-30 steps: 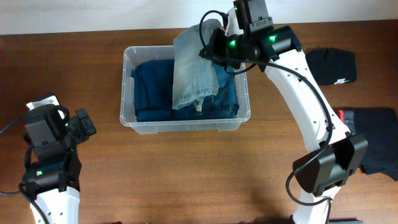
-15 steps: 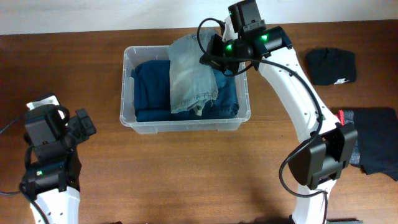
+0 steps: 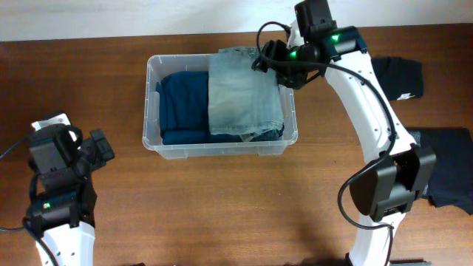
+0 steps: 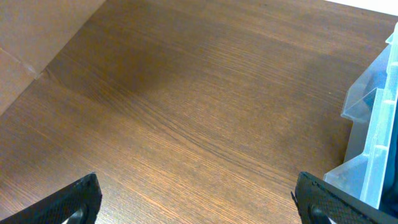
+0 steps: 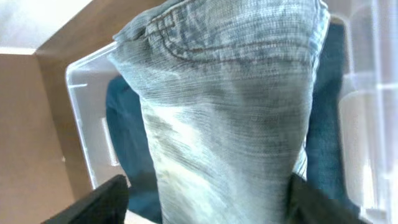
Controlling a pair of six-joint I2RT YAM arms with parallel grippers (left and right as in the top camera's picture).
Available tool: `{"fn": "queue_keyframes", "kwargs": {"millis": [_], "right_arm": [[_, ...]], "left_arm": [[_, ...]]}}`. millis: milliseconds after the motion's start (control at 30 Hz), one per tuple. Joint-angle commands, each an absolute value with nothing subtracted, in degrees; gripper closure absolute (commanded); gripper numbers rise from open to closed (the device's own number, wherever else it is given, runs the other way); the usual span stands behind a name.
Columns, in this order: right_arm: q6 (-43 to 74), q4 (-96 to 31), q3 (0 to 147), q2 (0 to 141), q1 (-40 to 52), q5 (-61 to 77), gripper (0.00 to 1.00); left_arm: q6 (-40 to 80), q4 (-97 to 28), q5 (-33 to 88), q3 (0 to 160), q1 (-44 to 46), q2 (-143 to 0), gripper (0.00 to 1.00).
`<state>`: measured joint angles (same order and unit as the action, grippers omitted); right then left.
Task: Pack container
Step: 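Lower the light-blue denim into the container's right side and release, then press the light-blue denim flat with the right gripper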
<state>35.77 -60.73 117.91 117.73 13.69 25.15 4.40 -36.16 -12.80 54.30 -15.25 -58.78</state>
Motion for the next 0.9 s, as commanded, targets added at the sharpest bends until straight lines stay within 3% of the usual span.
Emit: {"fn": "queue_keyframes", "kwargs": {"millis": [0,333,700,767,867], "right_arm": [[34.7,-61.4,118.2,117.8,14.1,21.0,0.26],[28.4,-65.5,122.4,115.0,14.1,7.0,0.25],[24.1,-68.8,128.1,114.8,14.7,5.3,0.26],[23.3,-68.8,127.5,114.9,14.7,5.3,0.32],[23.1,-69.1,127.3,115.7,14.7,5.3,0.58]], "left_arm": [[5.1,-36.0,-12.4,54.2,-15.6,-58.8,0.01],[5.1,-36.0,-12.4,54.2,-15.6,-58.8,0.01],[5.1,-36.0,-12.4,54.2,-15.6,-58.8,0.01],[5.1,-36.0,-12.4,54.2,-15.6,-58.8,0.01],[5.1,-36.0,-12.4,54.2,-15.6,-58.8,0.0]]}}
